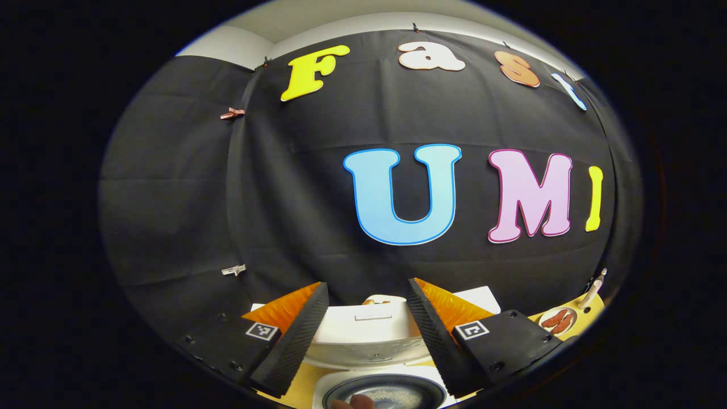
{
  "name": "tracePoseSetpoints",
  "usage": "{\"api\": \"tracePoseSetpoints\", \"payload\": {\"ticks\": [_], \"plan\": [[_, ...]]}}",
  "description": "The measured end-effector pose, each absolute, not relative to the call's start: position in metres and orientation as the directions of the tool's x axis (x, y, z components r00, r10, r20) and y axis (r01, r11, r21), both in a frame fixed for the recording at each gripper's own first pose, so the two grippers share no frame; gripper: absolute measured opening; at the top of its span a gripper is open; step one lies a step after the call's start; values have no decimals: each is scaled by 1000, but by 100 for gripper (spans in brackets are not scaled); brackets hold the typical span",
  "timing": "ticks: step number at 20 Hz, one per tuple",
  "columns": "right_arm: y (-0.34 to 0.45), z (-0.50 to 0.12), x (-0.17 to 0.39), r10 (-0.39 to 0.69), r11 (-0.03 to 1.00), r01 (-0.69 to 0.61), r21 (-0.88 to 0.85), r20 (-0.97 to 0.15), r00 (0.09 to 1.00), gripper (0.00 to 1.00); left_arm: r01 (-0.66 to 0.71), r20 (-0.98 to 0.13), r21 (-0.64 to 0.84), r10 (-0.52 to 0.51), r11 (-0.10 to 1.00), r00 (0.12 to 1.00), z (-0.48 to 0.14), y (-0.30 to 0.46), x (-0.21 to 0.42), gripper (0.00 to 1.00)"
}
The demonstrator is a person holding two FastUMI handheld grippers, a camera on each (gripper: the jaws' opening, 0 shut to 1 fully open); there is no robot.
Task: Close the left gripper, press the button to open the rice cooker; take a wooden spoon from the chopstick holder with the right hand, scoop a spoonful of rice and pour it into the rice cooker, then put the wooden spoon back into the chopstick holder.
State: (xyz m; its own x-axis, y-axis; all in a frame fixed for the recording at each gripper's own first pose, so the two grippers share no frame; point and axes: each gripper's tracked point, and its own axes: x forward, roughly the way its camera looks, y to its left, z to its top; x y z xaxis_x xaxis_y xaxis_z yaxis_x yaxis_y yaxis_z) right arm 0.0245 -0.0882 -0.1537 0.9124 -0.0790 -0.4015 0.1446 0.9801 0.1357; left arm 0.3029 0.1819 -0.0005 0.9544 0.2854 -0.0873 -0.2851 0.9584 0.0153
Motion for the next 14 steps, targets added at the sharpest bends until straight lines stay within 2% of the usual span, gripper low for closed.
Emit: {"api": "tracePoseSetpoints", "payload": {"ticks": [8, 14], "plan": [[-85, -143, 23, -22, 988, 79, 130, -396, 918, 99, -283, -100, 21, 284, 959, 954, -26, 156, 247, 99], [-87, -142, 21, 4, 988, 56, 141, -395, 919, 99, -292, -189, 23, 291, 956, 938, -60, 138, 206, 99]]}}
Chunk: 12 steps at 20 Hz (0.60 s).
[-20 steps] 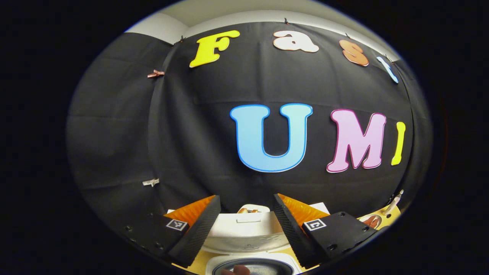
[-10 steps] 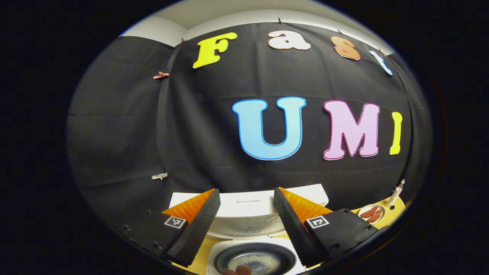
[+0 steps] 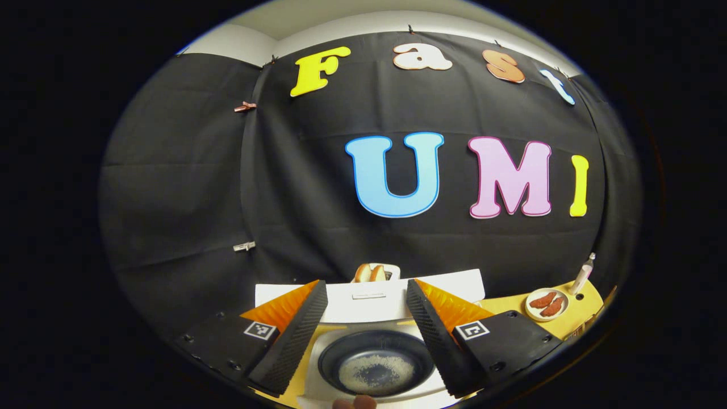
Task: Close the left gripper, press the button to open the rice cooker; take a wooden spoon from the chopstick holder with the right hand, scoop a spoonful of rice and pour it into the rice cooker, then put the wooden spoon back into the chopstick holder.
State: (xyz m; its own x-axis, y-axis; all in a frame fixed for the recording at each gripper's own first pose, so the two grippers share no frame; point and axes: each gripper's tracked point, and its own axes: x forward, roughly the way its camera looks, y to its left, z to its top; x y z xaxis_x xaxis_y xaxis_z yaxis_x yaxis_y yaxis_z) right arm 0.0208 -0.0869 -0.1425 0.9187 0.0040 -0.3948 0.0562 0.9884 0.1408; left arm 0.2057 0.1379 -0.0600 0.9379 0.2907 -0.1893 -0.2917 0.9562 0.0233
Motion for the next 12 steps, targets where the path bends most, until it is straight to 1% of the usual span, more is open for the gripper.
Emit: {"api": "tracePoseSetpoints", "payload": {"ticks": [5, 7, 9, 10, 11, 12], "plan": [[-84, -149, 16, 35, 987, 31, 158, -400, 916, 99, -279, -348, 54, 280, 959, 895, -112, 118, 166, 99], [-85, -153, 15, 45, 984, 28, 174, -404, 914, 99, -271, -429, 73, 275, 960, 861, -134, 114, 154, 99], [-89, -155, 16, 50, 981, 30, 189, -404, 914, 99, -261, -458, 100, 278, 960, 844, -145, 113, 148, 100], [-90, -156, 16, 53, 980, 30, 195, -408, 912, 99, -251, -506, 94, 263, 964, 821, -152, 109, 143, 100], [-93, -157, 14, 54, 980, 31, 198, -409, 911, 98, -247, -511, 106, 266, 963, 818, -154, 108, 143, 97], [-97, -157, 15, 50, 979, 35, 200, -405, 913, 99, -243, -535, 104, 260, 965, 804, -158, 107, 144, 100]]}}
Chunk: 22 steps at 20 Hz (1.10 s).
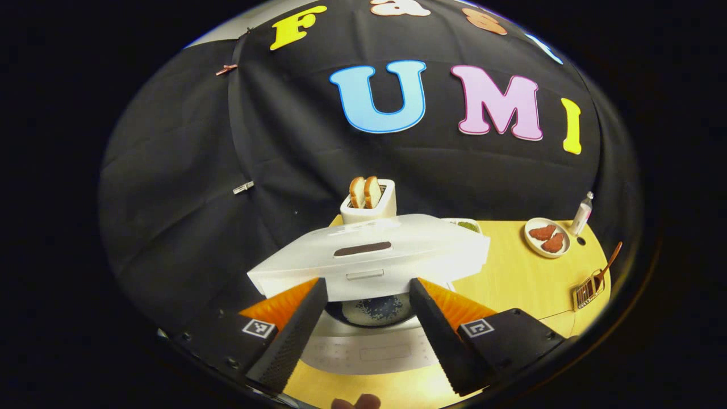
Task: Close the left gripper, press the button to open the rice cooker; take a wooden spoon from the chopstick holder with the right hand, scoop a spoonful of rice and pour it into the rice cooker, then put the wooden spoon back into the chopstick holder.
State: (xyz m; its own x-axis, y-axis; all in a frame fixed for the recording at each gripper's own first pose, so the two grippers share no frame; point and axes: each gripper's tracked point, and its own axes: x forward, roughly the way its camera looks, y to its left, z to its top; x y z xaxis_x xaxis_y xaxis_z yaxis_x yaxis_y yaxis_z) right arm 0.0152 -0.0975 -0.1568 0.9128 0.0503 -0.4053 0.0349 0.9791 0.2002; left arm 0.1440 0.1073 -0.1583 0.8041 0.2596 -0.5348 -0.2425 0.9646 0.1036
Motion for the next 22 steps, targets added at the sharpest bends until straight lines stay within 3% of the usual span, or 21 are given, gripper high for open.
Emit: {"api": "tracePoseSetpoints", "payload": {"ticks": [6, 10, 12, 17, 19, 22], "plan": [[-119, -161, 16, 43, 968, 64, 243, -410, 911, 99, -244, -633, 69, 232, 967, 738, -184, 102, 134, 100], [-125, -162, 19, 49, 964, 64, 260, -407, 912, 99, -246, -773, -58, 113, 968, 624, -220, 97, 126, 100], [-126, -164, 22, 53, 962, 61, 267, -402, 914, 99, -216, -815, -95, 49, 972, 577, -221, 100, 129, 91], [-121, -178, 26, 87, 942, 58, 330, -408, 909, 99, 12, -956, -44, -46, 999, 289, -232, 101, 113, 89], [-123, -183, 25, 93, 937, 60, 344, -412, 906, 99, 15, -980, -54, -56, 998, 189, -232, 104, 115, 89], [-134, -188, 25, 84, 928, 81, 364, -415, 906, 99, 29, -983, -87, -90, 996, 162, -229, 101, 111, 87]]}}
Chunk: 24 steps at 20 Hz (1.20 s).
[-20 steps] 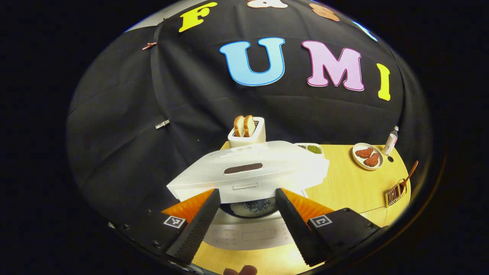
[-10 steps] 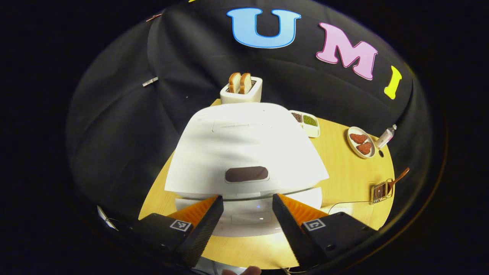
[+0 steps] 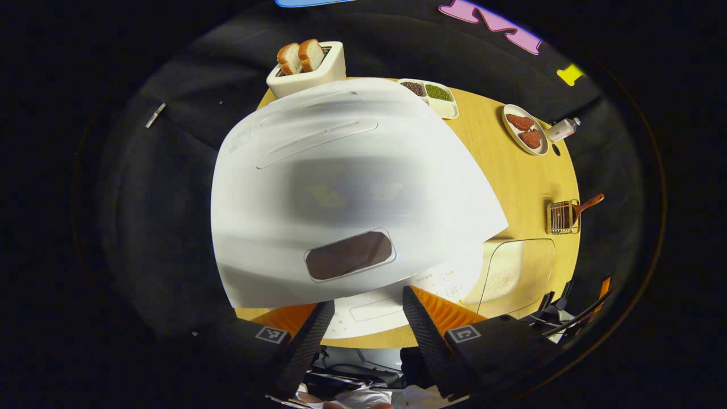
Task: Close the left gripper, press the button to open the rice cooker; take a wooden spoon from the chopstick holder with the right hand, scoop a spoonful of rice and pour it into the rice cooker, then put the wooden spoon back into the chopstick holder.
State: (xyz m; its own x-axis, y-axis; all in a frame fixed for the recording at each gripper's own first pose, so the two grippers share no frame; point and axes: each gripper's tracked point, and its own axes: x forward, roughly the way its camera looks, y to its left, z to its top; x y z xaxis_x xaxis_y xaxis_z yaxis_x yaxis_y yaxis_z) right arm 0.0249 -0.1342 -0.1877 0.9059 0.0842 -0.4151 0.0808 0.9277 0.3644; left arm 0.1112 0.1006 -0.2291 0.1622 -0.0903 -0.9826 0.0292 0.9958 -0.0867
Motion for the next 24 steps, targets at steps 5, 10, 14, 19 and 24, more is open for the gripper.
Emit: {"api": "tracePoseSetpoints", "payload": {"ticks": [5, 10, 14, 19, 24], "plan": [[-148, -202, 21, 72, 915, 117, 387, -440, 895, 99, -17, -960, -116, -108, 993, 257, -231, 120, 115, 85], [-138, -197, 24, 82, 928, 88, 362, -429, 900, 98, 24, -891, -44, -51, 999, 452, -252, 115, 145, 86], [-124, -197, 23, 102, 932, 66, 357, -431, 896, 99, 40, -691, 91, 35, 995, 722, -226, 132, 202, 84], [-122, -198, 14, 101, 943, 58, 327, -449, 888, 98, -153, -231, 235, 208, 960, 950, -127, 172, 270, 91], [-130, -207, -11, 63, 948, 99, 302, -486, 872, 98, -237, -21, 101, 240, 966, 970, -66, 183, 311, 96]]}}
